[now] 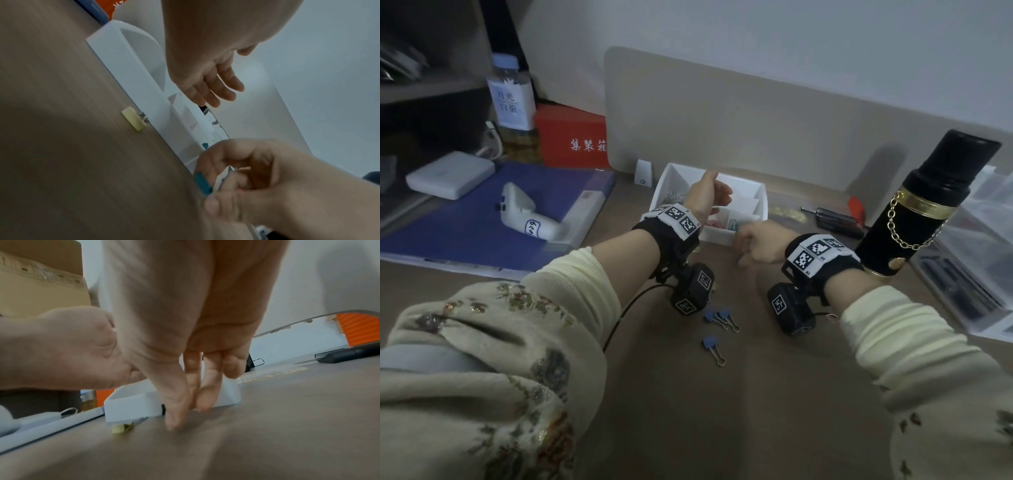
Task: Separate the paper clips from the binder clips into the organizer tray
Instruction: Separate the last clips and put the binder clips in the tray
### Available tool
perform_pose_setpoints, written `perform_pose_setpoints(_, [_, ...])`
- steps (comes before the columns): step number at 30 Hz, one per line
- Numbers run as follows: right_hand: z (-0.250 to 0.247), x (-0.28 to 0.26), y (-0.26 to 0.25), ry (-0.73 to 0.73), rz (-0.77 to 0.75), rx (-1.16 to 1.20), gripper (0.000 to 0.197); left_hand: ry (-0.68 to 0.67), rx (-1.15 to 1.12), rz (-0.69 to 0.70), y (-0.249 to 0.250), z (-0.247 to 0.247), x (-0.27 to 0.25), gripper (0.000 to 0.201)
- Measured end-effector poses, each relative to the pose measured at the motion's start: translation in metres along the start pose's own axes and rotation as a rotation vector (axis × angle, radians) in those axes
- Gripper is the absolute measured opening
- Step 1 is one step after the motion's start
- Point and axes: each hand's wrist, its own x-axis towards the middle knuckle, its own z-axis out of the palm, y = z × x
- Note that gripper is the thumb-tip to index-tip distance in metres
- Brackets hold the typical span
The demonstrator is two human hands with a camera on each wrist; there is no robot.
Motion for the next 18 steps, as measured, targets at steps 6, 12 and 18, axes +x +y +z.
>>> perform_pose_setpoints(6, [-0.016,0.008,0.003,0.378,0.155,0.196,0.033,0.027,0.009,0.011,0.002,-0.012,-0.005,0.049])
perform_pose_setpoints(12, [-0.012,-0.001,-0.017,0.312,0.052,0.172,0.018,0.053,0.016,-0.002,0.007,-0.03,-0.01,0.05])
perform_pose_setpoints(18, [0.0,0.003,-0.049,-0.068,-0.115,0.164,0.053,0.072,-0.014,-0.047,0.01,-0.042,-0.02,0.051])
